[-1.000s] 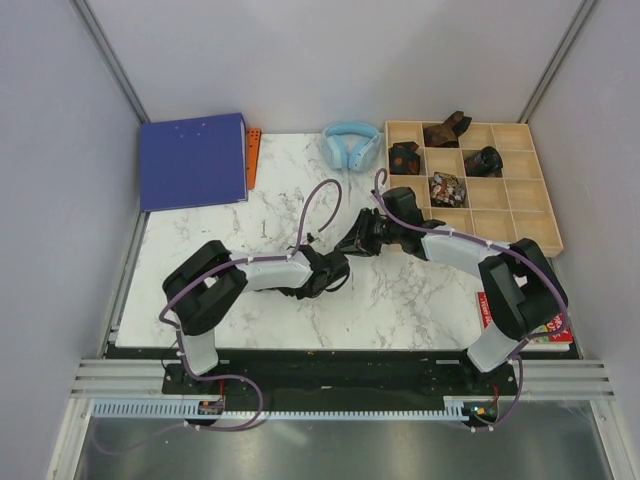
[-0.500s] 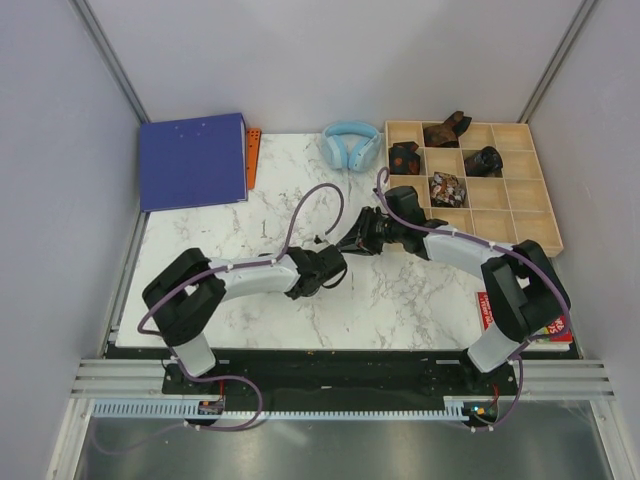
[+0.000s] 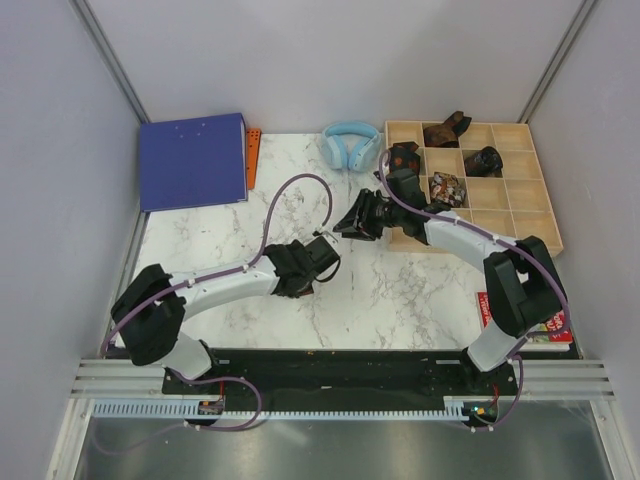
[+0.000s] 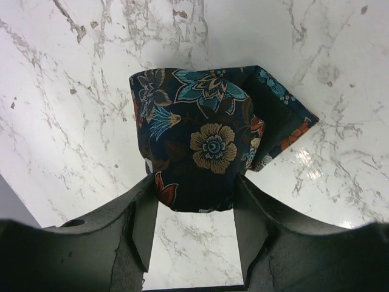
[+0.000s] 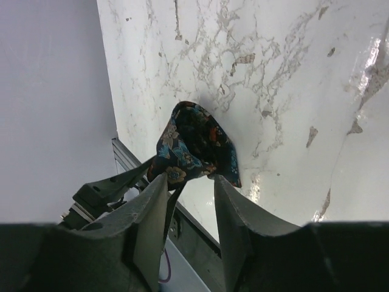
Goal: Roll the ties
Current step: Roll the tie at the center of the board, then pick up the tie at the center of the board.
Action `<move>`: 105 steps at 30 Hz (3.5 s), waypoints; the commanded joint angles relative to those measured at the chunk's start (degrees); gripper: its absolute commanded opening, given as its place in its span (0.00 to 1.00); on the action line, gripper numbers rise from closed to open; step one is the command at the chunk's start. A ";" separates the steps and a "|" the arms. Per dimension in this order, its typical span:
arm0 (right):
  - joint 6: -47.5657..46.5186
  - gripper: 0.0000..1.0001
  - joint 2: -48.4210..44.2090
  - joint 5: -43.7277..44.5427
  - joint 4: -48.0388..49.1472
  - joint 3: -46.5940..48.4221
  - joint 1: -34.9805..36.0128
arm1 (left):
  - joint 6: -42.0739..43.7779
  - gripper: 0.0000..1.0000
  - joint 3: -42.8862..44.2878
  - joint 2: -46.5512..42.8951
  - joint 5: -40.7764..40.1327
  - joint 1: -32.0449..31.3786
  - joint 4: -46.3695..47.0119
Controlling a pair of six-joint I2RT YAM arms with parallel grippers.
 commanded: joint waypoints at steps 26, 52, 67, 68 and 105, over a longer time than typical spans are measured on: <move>-4.58 0.52 8.23 4.08 -8.36 9.02 3.44 | -1.69 0.67 -1.11 -11.17 5.59 5.50 3.40; -4.93 0.53 5.59 4.35 -7.13 4.62 3.71 | 3.68 0.74 2.05 -1.25 21.95 13.17 2.52; -4.84 0.53 5.59 3.82 -6.96 4.27 3.71 | 1.31 0.62 -0.32 2.01 13.86 13.08 3.32; -4.93 0.53 5.50 3.73 -6.96 4.27 3.71 | 0.96 0.57 -0.59 2.36 13.86 13.17 3.32; 2.19 0.54 -22.78 13.31 -14.34 -2.84 -27.56 | 5.08 0.02 49.58 12.64 19.91 -11.88 -7.68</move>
